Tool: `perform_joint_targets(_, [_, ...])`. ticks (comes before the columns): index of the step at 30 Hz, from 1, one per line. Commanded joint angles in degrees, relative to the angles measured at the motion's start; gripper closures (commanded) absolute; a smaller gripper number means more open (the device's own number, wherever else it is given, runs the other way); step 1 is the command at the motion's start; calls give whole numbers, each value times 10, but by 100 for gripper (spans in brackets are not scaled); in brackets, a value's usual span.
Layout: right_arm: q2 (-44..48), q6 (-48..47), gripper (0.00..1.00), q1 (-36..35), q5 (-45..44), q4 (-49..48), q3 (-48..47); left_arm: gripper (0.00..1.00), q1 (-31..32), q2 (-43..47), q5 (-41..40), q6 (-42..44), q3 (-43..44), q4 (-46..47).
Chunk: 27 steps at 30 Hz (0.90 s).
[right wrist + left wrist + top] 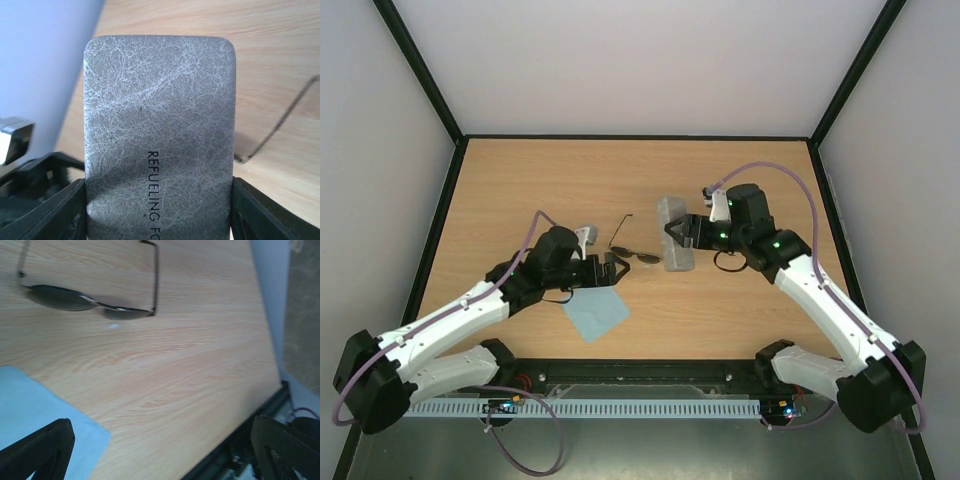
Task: Organize the sunglasses
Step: Pick up the sunglasses case from the center of the board, then open the sunglasses case.
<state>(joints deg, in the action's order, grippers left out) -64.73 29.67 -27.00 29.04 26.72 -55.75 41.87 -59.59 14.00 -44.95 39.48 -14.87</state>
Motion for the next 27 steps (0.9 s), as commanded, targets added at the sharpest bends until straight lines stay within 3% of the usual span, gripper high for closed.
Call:
perform_joint_targets(1, [45,59,55,-5,162,-69,46,0,35,25,29,-70,3,60])
perform_joint_targets(7, [60,95,56,-18,171,-105,66,0,70,-2,15,-91,30,103])
perform_joint_targets(27, [53,92,59,-39,136,-109,91,0,71,-53,11,-119,49,178])
